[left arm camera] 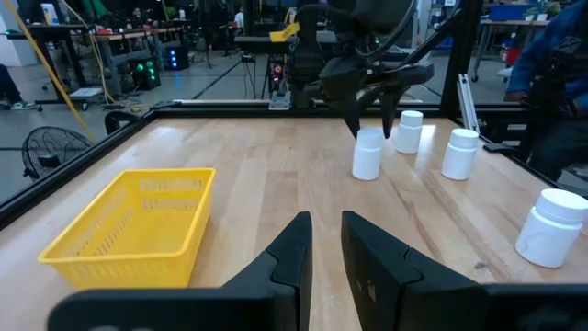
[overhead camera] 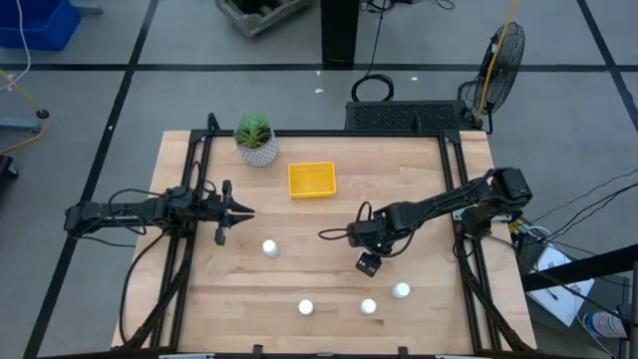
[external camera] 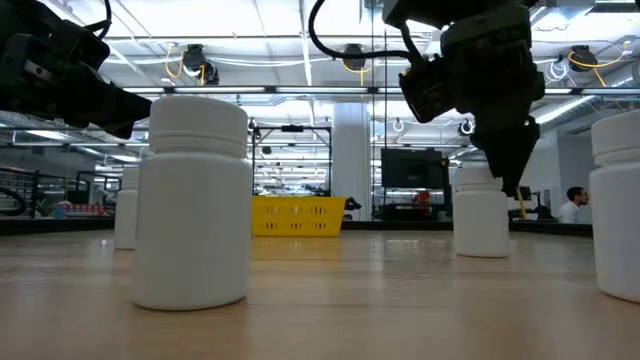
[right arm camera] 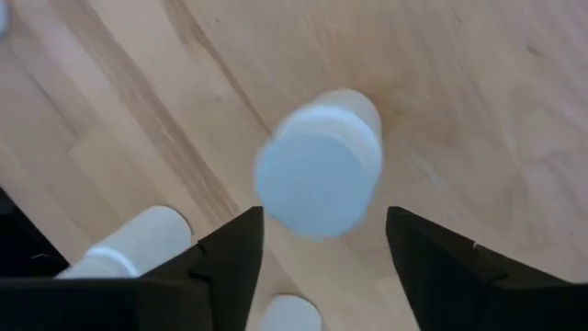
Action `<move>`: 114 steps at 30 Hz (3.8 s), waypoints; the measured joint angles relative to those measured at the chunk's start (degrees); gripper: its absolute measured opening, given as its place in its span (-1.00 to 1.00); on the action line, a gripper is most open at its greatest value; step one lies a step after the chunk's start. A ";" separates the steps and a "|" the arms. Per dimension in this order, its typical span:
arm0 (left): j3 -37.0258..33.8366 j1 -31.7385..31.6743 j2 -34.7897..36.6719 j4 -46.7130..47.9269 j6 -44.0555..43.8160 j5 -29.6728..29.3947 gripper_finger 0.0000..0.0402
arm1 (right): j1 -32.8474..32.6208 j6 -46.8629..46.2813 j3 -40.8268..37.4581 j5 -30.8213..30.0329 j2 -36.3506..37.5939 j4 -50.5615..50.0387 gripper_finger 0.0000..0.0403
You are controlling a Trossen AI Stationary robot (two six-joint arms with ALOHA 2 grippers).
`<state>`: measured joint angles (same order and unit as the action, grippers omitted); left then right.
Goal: Pick and place pill bottles into a basket
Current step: Put the white pill bottle into the yellow basket
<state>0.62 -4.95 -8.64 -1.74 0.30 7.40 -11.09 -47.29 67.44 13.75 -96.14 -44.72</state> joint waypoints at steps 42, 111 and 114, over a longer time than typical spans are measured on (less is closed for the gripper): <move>-0.02 0.00 0.01 -0.97 -2.27 0.05 -0.68 | 1.81 1.55 -4.29 -2.01 1.78 9.76 -0.21; -0.02 0.00 0.02 -0.02 -3.43 -0.52 -0.68 | 32.50 47.86 45.86 -15.18 -30.20 -13.51 -0.16; -0.02 0.00 0.02 -0.02 -3.54 -0.47 -0.68 | 32.50 48.74 45.86 -15.12 -30.36 -12.73 -0.20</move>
<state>0.60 -4.95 -8.62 -1.76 -3.25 6.92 21.41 1.45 113.30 -1.37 -126.50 -57.45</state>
